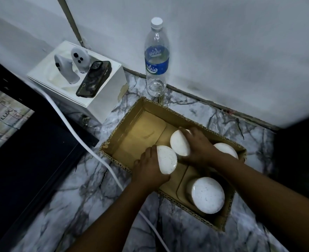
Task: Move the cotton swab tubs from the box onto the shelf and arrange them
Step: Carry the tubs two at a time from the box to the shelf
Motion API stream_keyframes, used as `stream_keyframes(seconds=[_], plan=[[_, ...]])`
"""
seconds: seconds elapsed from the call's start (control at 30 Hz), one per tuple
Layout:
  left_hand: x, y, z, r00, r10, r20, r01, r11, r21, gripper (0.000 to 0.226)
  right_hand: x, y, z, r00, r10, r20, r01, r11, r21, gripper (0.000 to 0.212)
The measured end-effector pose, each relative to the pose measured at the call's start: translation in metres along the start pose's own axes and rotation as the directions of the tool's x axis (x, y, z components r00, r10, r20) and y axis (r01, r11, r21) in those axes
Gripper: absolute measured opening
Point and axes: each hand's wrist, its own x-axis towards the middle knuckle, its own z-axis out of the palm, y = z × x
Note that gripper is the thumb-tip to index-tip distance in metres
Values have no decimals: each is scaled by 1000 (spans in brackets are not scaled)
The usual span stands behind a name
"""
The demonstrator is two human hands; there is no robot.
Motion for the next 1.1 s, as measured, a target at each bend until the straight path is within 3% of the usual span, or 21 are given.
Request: stream_keyframes(seconds=[0.17, 0.3, 0.4, 0.53, 0.67, 0.8, 0.97, 1.1], plan=[[-8, -1, -22, 986, -44, -160, -33, 894, -447, 109, -33, -16, -14, 972, 116, -202, -17, 901, 434, 119], [-23, 4, -48, 954, -93, -284, -106, 783, -613, 118, -52, -36, -22, 930, 176, -324, 49, 811, 583, 125], [-33, 7, -59, 947, -141, -290, -128, 663, -738, 130, -64, -50, -24, 903, 262, -340, 60, 709, 703, 118], [-38, 5, -64, 940, -158, -303, -141, 629, -765, 124, -73, -61, -29, 894, 256, -368, 144, 614, 776, 94], [-37, 6, -70, 936, -126, -328, -191, 601, -776, 121, -72, -65, -30, 917, 196, -348, 194, 544, 816, 99], [-41, 11, -73, 946, -102, -307, -215, 513, -831, 97, -71, -69, -31, 922, 191, -336, 195, 521, 831, 102], [-46, 5, -77, 966, 35, -257, -245, 449, -859, 85, -70, -72, -35, 911, 214, -352, 220, 470, 855, 97], [-45, -2, -82, 968, 45, -245, -236, 483, -843, 100, -72, -77, -38, 896, 217, -387, 255, 463, 849, 91]])
